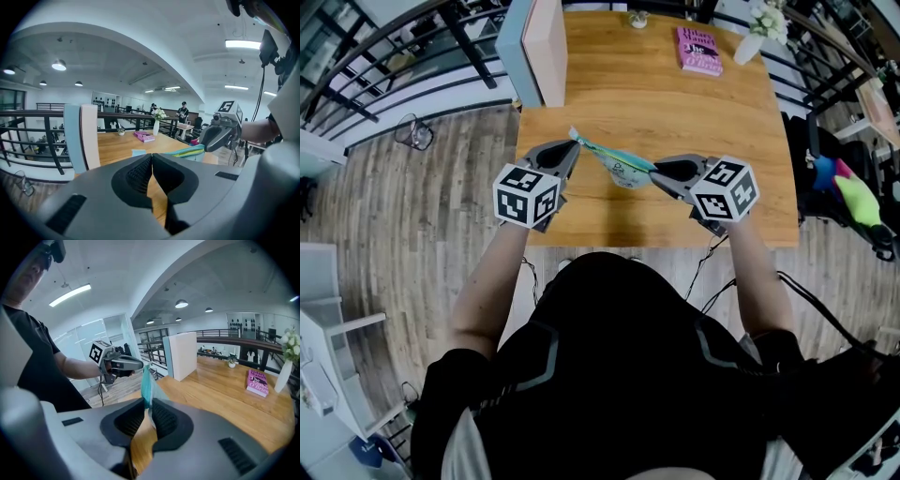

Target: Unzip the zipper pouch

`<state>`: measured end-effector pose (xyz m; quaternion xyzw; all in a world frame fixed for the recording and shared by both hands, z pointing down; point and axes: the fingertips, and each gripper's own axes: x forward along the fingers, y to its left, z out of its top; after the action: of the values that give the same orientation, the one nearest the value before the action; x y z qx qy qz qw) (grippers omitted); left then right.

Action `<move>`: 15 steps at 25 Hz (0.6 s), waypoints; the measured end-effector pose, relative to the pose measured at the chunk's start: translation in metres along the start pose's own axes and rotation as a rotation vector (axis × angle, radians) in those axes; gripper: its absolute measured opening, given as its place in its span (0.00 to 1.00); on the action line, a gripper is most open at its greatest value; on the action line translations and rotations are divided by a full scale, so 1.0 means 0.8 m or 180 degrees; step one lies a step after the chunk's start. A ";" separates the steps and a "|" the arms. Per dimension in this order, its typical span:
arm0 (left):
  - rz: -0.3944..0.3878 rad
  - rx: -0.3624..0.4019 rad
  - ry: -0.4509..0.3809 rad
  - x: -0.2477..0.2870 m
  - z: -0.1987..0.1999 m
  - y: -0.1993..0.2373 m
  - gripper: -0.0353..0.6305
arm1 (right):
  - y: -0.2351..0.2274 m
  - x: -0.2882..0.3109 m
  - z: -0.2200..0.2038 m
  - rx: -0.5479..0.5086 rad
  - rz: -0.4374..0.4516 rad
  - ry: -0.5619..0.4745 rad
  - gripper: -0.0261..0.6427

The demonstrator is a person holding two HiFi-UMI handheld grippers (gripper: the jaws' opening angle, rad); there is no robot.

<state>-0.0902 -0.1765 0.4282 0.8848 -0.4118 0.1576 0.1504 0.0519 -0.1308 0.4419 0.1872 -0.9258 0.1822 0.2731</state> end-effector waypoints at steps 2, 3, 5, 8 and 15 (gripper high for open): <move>0.0037 0.0013 0.0025 0.000 -0.003 0.006 0.10 | -0.006 -0.001 -0.002 0.0037 -0.0010 -0.0012 0.13; 0.0041 0.0012 0.0032 0.000 -0.004 0.008 0.10 | -0.008 -0.002 -0.003 0.0063 -0.0007 -0.0027 0.13; 0.0048 0.0000 0.0041 0.001 -0.006 0.009 0.10 | -0.011 -0.003 -0.003 0.0108 0.0008 -0.0063 0.13; 0.0059 -0.0014 0.0061 0.004 -0.007 0.008 0.10 | -0.015 -0.003 -0.004 0.0066 -0.0016 -0.0035 0.13; 0.0121 0.0038 0.0093 0.012 -0.009 0.013 0.10 | -0.028 0.002 0.001 0.0023 -0.0050 -0.0080 0.13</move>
<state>-0.0940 -0.1866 0.4398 0.8753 -0.4254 0.1758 0.1482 0.0602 -0.1511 0.4478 0.1978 -0.9270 0.1811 0.2623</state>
